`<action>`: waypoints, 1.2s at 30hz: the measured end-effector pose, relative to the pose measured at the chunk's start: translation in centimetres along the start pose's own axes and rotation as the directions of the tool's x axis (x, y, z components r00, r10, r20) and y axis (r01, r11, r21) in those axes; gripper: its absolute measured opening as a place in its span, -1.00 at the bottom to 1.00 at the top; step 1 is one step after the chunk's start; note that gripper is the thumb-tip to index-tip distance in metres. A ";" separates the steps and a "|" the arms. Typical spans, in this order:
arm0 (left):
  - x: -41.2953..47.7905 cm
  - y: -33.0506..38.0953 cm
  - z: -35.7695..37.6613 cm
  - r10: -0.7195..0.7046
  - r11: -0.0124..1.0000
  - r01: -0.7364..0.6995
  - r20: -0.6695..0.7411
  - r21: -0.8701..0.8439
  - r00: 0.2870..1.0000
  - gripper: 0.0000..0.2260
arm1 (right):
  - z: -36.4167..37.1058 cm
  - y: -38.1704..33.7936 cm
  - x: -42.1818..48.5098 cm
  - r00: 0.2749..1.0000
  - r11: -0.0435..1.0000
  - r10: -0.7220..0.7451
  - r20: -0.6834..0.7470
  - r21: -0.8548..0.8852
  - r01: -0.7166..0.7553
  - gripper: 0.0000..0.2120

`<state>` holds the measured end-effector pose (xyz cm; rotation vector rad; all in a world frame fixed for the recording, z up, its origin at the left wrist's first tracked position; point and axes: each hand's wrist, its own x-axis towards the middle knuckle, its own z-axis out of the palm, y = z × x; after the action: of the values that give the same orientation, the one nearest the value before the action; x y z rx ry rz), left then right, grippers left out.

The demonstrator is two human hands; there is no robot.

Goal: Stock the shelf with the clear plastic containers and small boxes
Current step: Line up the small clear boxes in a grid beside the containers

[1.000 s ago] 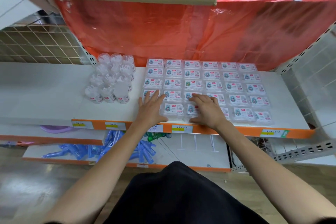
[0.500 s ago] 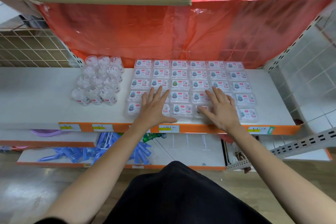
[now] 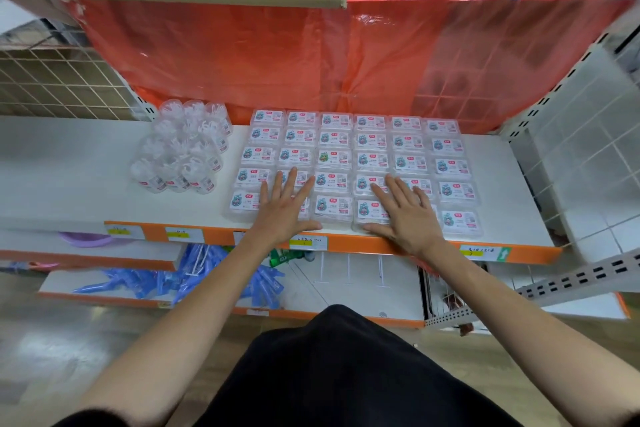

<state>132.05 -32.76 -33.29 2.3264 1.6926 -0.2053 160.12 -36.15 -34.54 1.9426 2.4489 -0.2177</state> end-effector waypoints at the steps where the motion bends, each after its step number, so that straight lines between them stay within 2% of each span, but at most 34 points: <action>1: 0.0 0.0 0.0 0.001 1.000 -0.001 0.001 0.002 1.000 -0.09 | 0.0 -0.1 0.0 1.000 1.000 0.002 0.000 0.001 -0.002 -0.05; 15: -0.3 -0.3 0.5 0.032 0.998 -0.030 -0.029 0.060 0.999 -0.20 | -0.2 -0.7 0.1 1.000 1.000 0.022 -0.011 -0.008 -0.023 0.04; 23: -0.4 -0.2 0.5 0.041 0.998 -0.041 -0.020 0.037 0.999 -0.16 | -0.1 -0.7 0.2 0.999 0.999 0.035 0.006 -0.033 -0.035 -0.03; 28: -0.3 -0.1 -0.2 -0.009 1.000 0.009 0.018 -0.030 1.000 0.01 | -1.0 -0.5 0.1 0.999 0.999 0.022 0.047 0.034 -0.024 0.00; 32: -0.3 -0.4 -0.8 0.000 0.996 0.007 0.075 -0.084 0.997 0.21 | -2.1 -0.7 0.1 0.998 0.991 0.042 0.035 0.127 -0.046 -0.09; 34: -0.6 -0.5 -1.2 0.008 0.989 0.001 0.065 -0.147 0.998 0.19 | -2.5 -1.2 0.4 0.998 0.987 0.056 -0.012 0.150 -0.054 -0.11; 36: -0.8 -0.8 -2.0 0.017 0.973 -0.023 -0.027 -0.232 0.999 0.07 | -3.0 -1.9 1.2 0.996 0.986 0.067 -0.057 0.159 -0.057 -0.08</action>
<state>131.01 -32.69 -31.25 2.1807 1.6081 0.0253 158.23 -35.09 -31.49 2.1151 2.4743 -0.3649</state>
